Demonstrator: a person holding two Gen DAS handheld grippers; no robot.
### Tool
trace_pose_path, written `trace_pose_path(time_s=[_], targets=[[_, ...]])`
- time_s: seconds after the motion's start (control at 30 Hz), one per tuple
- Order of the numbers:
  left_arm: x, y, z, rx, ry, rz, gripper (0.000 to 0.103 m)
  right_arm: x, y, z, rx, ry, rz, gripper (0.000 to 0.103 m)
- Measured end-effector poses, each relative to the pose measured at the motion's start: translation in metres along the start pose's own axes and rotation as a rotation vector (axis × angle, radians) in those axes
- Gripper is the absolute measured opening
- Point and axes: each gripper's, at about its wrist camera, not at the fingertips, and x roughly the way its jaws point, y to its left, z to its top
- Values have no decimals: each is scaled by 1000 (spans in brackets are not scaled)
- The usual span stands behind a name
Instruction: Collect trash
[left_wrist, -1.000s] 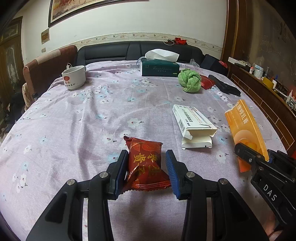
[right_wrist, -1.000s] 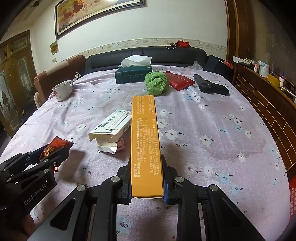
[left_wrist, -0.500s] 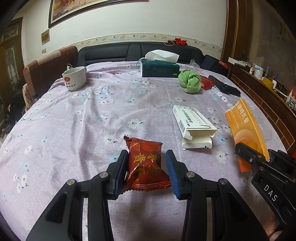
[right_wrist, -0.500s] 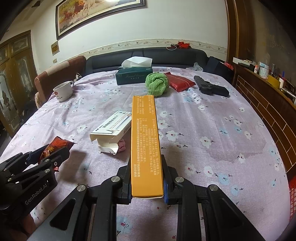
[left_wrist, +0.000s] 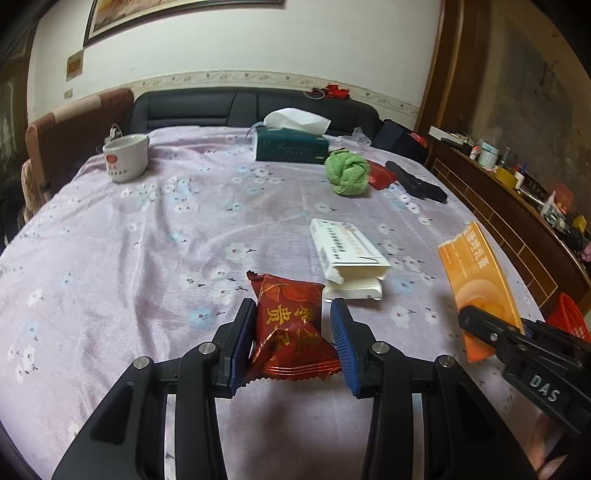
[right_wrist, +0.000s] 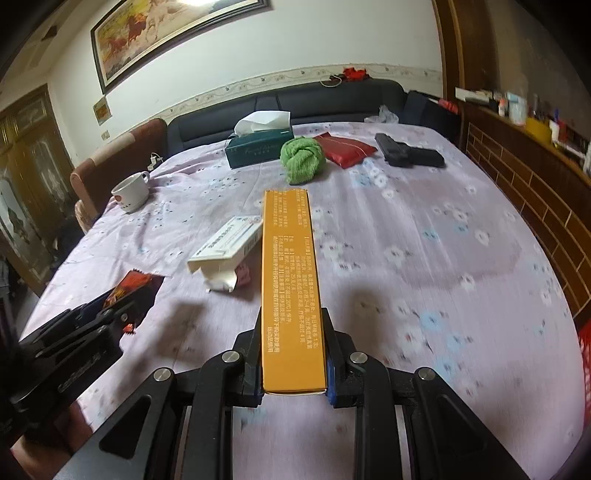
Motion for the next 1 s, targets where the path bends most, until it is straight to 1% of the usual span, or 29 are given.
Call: trace_pose_path(time_s=[0.13, 0.3, 0.47, 0.77, 0.9, 1.0], targets=[[-15, -15, -5, 26, -10, -21, 40, -21, -15, -10, 22, -7, -17, 25], [-23, -38, -16, 68, 12, -39, 40, -38, -32, -22, 53, -10, -30, 25], [-30, -64, -25, 115, 16, -53, 40, -48, -48, -31, 78, -11, -52, 25], [-30, -107, -31, 187, 34, -78, 40, -65, -77, -42, 117, -31, -68, 25], [-28, -131, -30, 216, 50, -110, 40, -76, -101, -45, 160, -45, -77, 25], [-28, -157, -28, 256, 49, -136, 40, -88, -125, -47, 204, -65, -92, 25]])
